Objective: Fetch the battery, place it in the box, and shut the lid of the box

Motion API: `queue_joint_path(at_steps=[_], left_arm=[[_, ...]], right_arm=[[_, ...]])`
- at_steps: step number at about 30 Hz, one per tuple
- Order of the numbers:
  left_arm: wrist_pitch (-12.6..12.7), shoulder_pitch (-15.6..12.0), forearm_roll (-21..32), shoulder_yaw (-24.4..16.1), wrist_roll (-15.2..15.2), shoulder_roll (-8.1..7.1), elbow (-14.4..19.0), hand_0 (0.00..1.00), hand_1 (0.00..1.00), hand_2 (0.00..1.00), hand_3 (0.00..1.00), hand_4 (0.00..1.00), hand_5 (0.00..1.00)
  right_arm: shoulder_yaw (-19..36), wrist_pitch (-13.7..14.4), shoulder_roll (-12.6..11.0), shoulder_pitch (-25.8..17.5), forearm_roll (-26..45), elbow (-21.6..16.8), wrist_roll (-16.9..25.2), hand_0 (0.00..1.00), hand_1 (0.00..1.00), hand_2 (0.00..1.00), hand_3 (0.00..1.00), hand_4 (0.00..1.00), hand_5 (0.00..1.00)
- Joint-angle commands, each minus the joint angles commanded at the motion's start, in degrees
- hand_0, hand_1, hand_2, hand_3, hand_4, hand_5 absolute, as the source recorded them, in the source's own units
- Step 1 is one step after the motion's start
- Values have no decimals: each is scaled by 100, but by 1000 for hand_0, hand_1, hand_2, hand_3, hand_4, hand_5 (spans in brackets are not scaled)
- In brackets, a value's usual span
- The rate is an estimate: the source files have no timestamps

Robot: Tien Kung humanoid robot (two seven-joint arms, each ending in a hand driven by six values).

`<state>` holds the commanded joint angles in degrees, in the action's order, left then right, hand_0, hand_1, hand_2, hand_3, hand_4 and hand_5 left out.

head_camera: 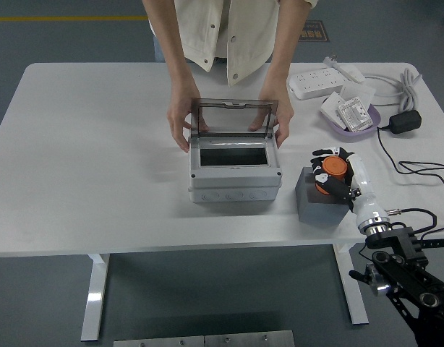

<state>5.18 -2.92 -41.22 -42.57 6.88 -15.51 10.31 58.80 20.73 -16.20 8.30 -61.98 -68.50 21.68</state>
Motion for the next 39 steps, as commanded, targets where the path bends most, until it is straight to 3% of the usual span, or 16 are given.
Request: queue_joint_path(at_steps=[1, 2, 8, 37, 39], left_arm=[[2, 2, 8, 6, -2, 0, 0, 649, 716, 626, 602, 627, 354], [3, 4, 14, 11, -4, 0, 0, 649, 716, 627, 602, 628, 356], [18, 1, -5, -3, -9, 0, 0, 650, 715, 627, 602, 629, 360], [141, 27, -180, -179, -63, -9, 0, 650, 715, 632, 608, 632, 366], [145, 30, -190, -189, -67, -10, 0, 651, 715, 633, 610, 635, 370]], right_arm=[[0, 8, 2, 2, 2, 0, -4, 453, 400, 390, 411, 117, 2], [-1, 13, 3, 4, 4, 1, -6, 362, 320, 309, 296, 2, 2], [-16, 0, 8, 20, 71, 26, -17, 340, 288, 276, 264, 2, 2], [-258, 61, -103, 461, -96, 116, -61, 374, 305, 287, 238, 2, 2], [-280, 78, -131, 517, -156, 110, -82, 320, 250, 233, 228, 2, 2]])
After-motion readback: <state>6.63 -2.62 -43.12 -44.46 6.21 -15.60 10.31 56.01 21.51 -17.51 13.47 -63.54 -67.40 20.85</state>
